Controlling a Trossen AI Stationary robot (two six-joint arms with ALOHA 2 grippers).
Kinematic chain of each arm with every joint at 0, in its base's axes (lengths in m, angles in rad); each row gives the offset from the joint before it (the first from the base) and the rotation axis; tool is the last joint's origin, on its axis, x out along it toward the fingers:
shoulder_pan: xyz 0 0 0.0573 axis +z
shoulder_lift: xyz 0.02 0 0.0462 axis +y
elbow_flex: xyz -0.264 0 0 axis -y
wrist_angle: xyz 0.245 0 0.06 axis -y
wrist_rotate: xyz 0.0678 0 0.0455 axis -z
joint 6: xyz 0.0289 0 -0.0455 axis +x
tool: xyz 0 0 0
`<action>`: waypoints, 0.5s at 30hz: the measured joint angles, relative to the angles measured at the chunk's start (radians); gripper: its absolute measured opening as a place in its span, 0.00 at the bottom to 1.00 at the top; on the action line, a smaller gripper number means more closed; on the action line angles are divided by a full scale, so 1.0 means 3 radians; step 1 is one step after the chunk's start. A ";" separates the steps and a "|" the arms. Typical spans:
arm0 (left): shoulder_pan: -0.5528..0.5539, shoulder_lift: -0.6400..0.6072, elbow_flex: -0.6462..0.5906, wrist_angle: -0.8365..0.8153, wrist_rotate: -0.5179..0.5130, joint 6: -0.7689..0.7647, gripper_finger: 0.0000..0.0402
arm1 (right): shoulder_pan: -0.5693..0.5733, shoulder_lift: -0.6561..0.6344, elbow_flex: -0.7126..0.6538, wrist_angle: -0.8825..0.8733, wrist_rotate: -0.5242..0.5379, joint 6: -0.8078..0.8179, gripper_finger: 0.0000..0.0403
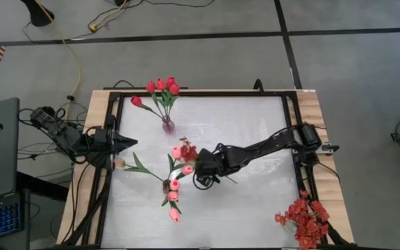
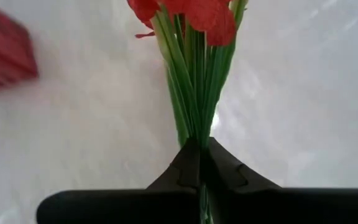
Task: Sort flowers into vase by color
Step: Put the red flowers into the transparent vase
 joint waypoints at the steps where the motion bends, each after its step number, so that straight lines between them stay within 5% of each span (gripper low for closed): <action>1: 0.0000 0.0000 -0.0001 0.0019 -0.0019 0.0006 0.00 | -0.0005 -0.0076 -0.0001 -0.0007 0.0067 -0.0015 0.09; 9: 0.0000 -0.0038 0.0010 0.1066 -0.0153 0.0629 0.00 | 0.0061 -0.0879 -0.0411 0.0050 0.0816 0.0062 0.07; 15: 0.0000 -0.0051 0.0239 0.0703 -0.0823 0.0881 0.00 | 0.0362 -0.1713 -0.1139 0.0423 0.1179 0.0338 0.08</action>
